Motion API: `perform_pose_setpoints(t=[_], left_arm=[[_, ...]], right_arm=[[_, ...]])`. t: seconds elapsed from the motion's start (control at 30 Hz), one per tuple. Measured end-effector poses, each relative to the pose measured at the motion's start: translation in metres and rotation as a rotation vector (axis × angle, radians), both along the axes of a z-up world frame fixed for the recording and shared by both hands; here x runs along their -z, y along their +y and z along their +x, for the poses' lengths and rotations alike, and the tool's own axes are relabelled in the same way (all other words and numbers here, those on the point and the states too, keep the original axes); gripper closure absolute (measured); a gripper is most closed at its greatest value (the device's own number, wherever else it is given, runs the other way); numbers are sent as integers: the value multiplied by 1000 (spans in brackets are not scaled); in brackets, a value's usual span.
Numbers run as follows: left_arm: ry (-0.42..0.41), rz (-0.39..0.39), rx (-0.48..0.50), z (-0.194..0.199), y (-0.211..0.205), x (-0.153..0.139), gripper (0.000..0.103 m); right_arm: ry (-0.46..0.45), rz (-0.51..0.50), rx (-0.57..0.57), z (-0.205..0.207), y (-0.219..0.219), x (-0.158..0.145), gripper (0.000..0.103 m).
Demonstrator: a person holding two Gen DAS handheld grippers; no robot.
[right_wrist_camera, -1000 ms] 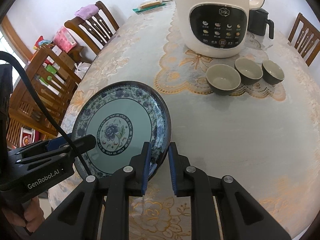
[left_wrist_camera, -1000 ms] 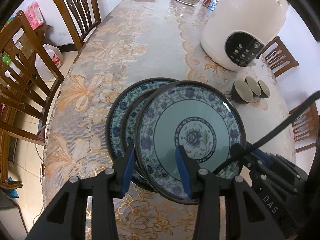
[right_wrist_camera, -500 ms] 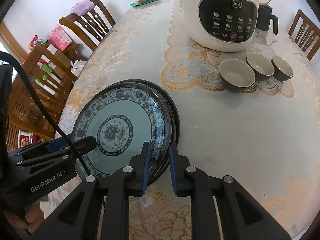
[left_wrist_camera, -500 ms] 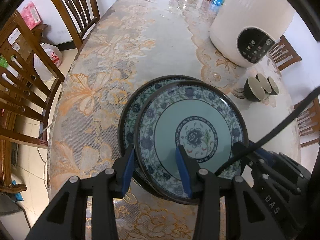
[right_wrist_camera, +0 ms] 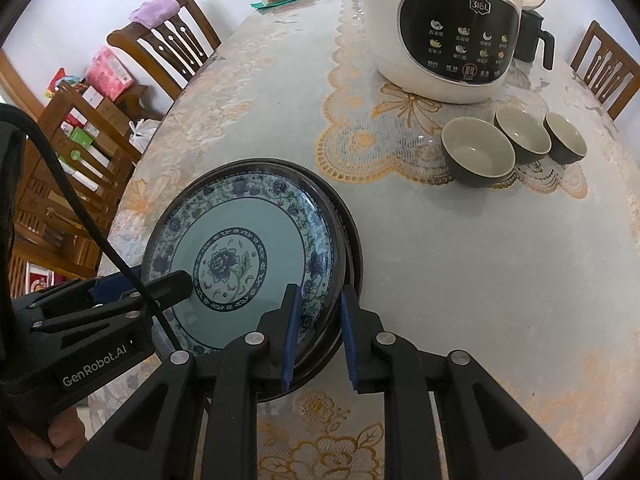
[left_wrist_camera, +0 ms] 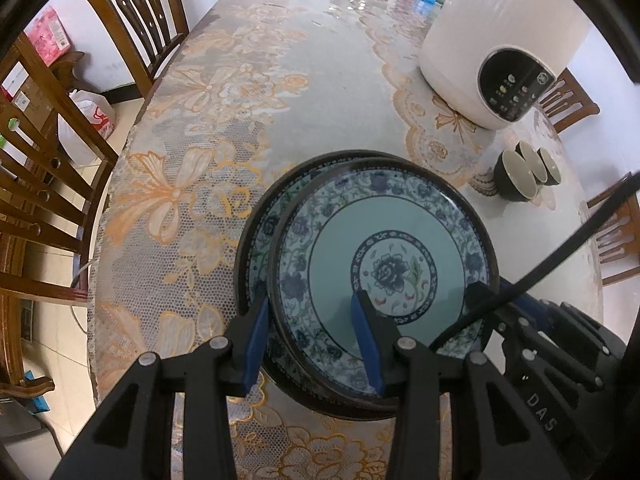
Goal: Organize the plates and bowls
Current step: 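Carry the plate with both grippers over the stacked plates and lower it, then open both grippers to release the plate onto the stack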
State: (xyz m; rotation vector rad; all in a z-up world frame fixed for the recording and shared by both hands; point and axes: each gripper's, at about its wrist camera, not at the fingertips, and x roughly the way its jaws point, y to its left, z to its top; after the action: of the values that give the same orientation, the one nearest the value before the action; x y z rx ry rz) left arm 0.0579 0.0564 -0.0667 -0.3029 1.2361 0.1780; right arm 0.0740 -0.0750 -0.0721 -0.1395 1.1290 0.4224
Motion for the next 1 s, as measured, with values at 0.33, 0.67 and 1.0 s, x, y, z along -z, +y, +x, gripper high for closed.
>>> perform_pose_setpoints(t=[0.33,0.67,1.0], left_arm=[[3,-9,8,0,-1,2,60],[-12,-15,6,-2,1,-4,55],[-32,-20,2,-6,6,-15,47]], right_arm=[[-17,-41,11,0,2,1,80],[-16,-42,35,-1,2,1,57],[-36,-17,75,-6,-7,-8,53]])
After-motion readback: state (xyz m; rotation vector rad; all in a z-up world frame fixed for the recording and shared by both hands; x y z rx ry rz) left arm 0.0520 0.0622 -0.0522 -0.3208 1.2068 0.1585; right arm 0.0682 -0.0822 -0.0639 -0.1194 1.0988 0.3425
